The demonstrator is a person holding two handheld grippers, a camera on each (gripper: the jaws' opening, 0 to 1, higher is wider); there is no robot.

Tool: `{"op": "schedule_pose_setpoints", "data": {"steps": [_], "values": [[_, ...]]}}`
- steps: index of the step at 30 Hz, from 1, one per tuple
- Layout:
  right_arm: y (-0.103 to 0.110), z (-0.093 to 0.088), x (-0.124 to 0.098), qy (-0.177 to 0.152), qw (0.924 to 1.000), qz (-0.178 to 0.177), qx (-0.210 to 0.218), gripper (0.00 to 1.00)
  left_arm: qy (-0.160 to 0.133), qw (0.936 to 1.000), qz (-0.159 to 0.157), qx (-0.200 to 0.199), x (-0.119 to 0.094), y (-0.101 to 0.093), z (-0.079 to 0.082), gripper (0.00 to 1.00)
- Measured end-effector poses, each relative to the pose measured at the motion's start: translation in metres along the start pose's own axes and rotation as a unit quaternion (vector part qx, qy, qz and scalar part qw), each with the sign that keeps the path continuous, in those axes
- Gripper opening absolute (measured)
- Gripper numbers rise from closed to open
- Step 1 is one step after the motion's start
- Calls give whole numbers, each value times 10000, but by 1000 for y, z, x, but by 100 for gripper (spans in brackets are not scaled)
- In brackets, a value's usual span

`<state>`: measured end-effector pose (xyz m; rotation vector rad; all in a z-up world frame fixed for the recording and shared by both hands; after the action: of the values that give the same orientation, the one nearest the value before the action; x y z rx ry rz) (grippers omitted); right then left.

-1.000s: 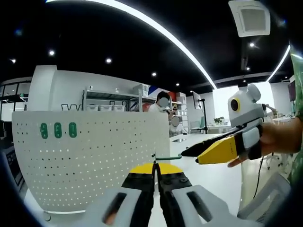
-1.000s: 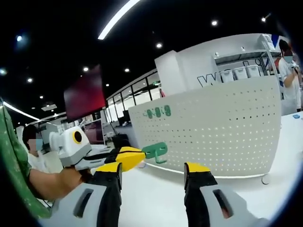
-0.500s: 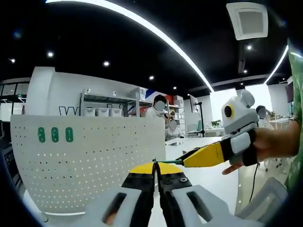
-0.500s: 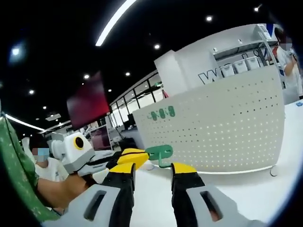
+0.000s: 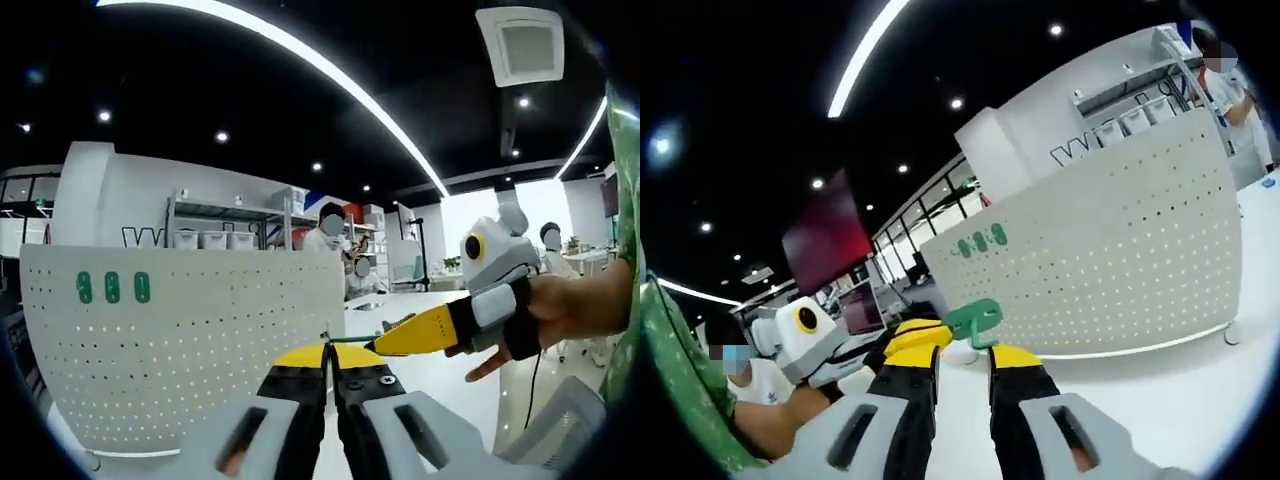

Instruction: Insert the hook assembly into the mounting plate slot until the hook locks in place.

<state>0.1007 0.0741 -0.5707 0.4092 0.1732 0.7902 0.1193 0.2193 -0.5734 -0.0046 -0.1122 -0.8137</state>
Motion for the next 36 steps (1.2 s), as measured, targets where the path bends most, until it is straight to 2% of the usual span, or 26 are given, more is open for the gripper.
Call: {"op": "schedule_pose_setpoints", "data": {"steps": [4, 8, 21, 30, 36], "values": [[-2, 4, 1, -155, 9998, -16, 151, 14, -16, 10000, -33, 2, 1, -2, 0, 1], [-2, 7, 2, -220, 9997, -37, 106, 7, -22, 10000, -30, -27, 2, -2, -2, 1], [-2, 10, 8, -332, 9994, -16, 135, 3, 9, 9998, -198, -86, 7, -12, -7, 1], [-1, 10, 7, -303, 9993, -55, -215, 2, 36, 9997, -177, -169, 8, -13, -9, 1], [4, 12, 7, -95, 9981, -91, -597, 1, 61, 9997, -224, -110, 8, -15, -11, 2]]}}
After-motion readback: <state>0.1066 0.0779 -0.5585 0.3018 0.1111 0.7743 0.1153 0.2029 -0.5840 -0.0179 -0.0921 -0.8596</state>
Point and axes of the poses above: the point that each gripper's makers call its tool centre point, and the gripper's own axes: x roughly forward along the fingers, y roughly to its left, z roughly out of its top, the point moved 8 cm from there along -x, roughly backward along the fingers, and after that the axes turned 3 degrees about z, right-handed, at the moved point
